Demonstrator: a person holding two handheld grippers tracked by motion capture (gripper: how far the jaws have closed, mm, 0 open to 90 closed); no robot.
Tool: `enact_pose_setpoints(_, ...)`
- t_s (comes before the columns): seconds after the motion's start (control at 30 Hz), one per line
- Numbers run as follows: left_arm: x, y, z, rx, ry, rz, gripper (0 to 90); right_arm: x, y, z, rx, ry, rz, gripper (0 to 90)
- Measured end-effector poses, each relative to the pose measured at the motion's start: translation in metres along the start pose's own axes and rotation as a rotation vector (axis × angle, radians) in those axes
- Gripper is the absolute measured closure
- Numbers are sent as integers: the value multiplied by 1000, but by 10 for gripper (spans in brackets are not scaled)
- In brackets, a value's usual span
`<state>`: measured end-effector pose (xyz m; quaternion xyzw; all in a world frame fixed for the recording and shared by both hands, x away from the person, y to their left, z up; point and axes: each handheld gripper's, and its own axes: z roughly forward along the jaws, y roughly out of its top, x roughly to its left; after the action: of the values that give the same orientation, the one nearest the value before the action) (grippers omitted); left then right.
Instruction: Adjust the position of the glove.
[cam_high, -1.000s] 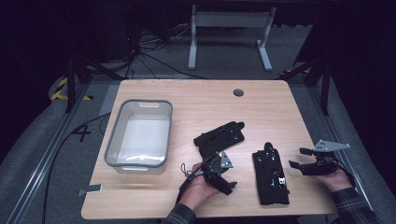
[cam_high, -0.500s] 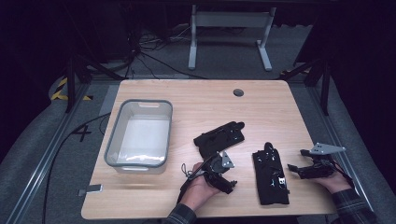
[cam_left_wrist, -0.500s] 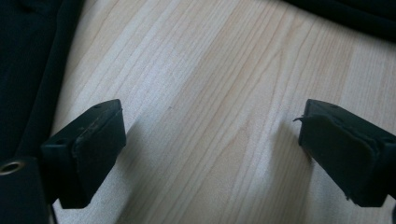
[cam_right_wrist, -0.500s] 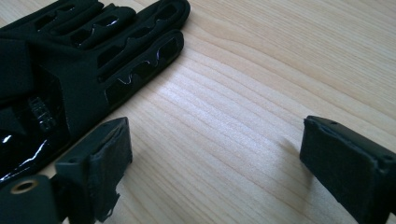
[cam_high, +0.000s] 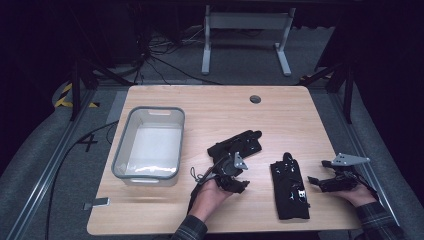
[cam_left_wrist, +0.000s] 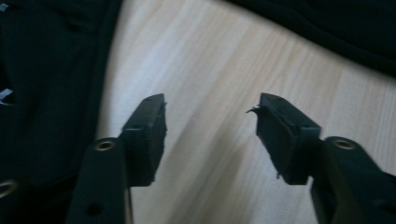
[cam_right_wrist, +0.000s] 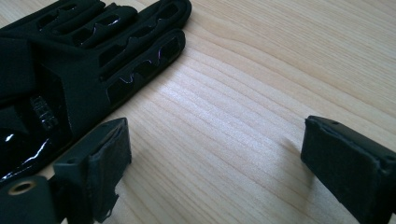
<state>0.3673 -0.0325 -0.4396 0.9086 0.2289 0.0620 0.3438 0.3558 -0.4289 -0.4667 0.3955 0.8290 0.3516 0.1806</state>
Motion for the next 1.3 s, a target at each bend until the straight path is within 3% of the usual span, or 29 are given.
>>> enact_pose_setpoints(0.23,25,11,-14,-23,29,-41,894,0,0,0,1,0,0,89)
enact_pose_setpoints(0.53,54,26,-19,-38,105,-87,898,0,0,0,1,-2,-1,90)
enact_pose_setpoints(0.73,77,28,-12,-37,163,-129,898,0,0,0,1,-2,-1,90)
enact_pose_setpoints(0.77,80,28,-11,-30,158,-141,898,0,0,0,1,-1,-1,90)
enact_pose_setpoints(0.83,87,27,-6,-12,186,-146,898,0,0,0,3,-1,-3,90)
enact_pose_setpoints(1.03,106,25,3,-6,208,-183,898,0,1,0,3,1,-3,90)
enact_pose_setpoints(1.2,114,25,11,-8,191,-205,898,0,1,0,3,2,-4,90)
enact_pose_setpoints(1.3,115,24,18,18,181,-202,898,0,1,1,3,2,-5,90)
